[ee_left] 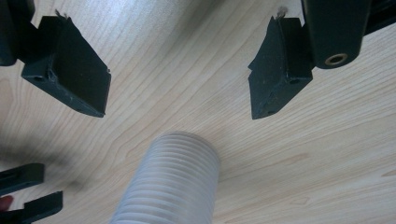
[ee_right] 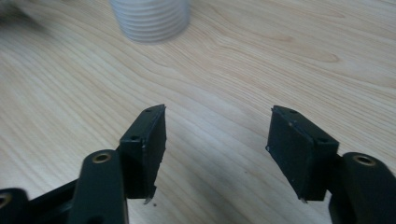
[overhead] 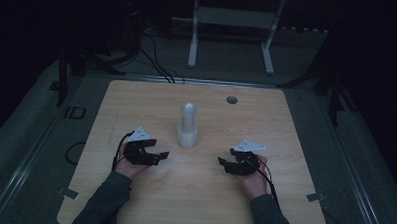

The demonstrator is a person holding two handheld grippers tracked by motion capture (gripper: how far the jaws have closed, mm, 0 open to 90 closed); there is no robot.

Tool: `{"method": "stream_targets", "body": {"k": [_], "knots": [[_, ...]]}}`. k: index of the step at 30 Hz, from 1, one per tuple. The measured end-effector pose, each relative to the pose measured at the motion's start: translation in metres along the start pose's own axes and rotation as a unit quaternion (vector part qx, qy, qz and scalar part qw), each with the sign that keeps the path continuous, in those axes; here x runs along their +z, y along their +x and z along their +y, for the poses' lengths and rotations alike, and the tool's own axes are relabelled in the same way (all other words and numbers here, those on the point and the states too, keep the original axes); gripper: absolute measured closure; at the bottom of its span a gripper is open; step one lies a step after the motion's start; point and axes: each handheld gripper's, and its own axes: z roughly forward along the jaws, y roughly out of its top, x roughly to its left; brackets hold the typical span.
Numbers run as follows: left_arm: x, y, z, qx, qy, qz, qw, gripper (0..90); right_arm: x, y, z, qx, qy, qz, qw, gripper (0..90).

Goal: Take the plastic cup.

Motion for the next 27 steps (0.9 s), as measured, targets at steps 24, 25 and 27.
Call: {"method": "stream_targets", "body": {"k": [24,25,27], "knots": [[-0.017,-0.001,0.021,0.005,-0.021,0.0,0.9998,24.9,-0.003,0.02,0.025,-0.036,-0.02,0.004,0.9992,43.6],[-0.017,-0.001,0.023,0.008,-0.019,-0.002,0.9998,25.0,-0.002,0.022,0.027,-0.037,-0.02,0.005,0.9991,43.4],[-0.018,-0.002,0.027,0.015,-0.019,-0.003,0.9997,26.6,-0.001,0.025,0.03,-0.042,-0.023,0.006,0.9988,42.4]]}}
